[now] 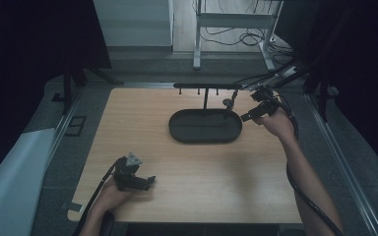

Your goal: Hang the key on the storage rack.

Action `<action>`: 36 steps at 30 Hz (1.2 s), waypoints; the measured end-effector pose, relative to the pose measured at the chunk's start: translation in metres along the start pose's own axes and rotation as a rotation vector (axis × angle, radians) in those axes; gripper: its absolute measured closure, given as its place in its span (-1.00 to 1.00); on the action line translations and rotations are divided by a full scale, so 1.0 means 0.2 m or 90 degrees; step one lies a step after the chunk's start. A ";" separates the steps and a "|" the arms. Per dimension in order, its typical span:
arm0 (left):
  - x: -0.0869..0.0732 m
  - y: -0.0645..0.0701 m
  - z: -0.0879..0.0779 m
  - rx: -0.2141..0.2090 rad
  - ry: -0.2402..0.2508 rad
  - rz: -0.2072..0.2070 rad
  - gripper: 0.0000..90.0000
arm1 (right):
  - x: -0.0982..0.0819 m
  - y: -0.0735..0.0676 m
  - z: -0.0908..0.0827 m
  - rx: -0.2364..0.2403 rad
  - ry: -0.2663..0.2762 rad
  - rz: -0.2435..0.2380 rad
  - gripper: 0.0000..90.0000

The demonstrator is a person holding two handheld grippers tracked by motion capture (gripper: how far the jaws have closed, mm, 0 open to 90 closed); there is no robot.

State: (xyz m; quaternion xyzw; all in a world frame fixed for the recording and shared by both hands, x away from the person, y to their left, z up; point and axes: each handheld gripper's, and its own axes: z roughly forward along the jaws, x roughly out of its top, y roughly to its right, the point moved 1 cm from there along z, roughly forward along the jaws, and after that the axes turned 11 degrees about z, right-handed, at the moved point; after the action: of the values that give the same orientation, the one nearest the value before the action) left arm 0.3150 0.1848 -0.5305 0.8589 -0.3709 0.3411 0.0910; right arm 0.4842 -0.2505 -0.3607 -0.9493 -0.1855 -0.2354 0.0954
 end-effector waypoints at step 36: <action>0.00 0.00 0.00 0.001 -0.002 -0.001 -1.00 | -0.18 -0.05 0.07 -0.016 -0.042 -0.047 -0.66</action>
State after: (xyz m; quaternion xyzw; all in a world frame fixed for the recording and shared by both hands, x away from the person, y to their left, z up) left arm 0.3150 0.1844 -0.5303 0.8597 -0.3704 0.3401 0.0898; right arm 0.4569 -0.2479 -0.3888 -0.9501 -0.2205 -0.2097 0.0681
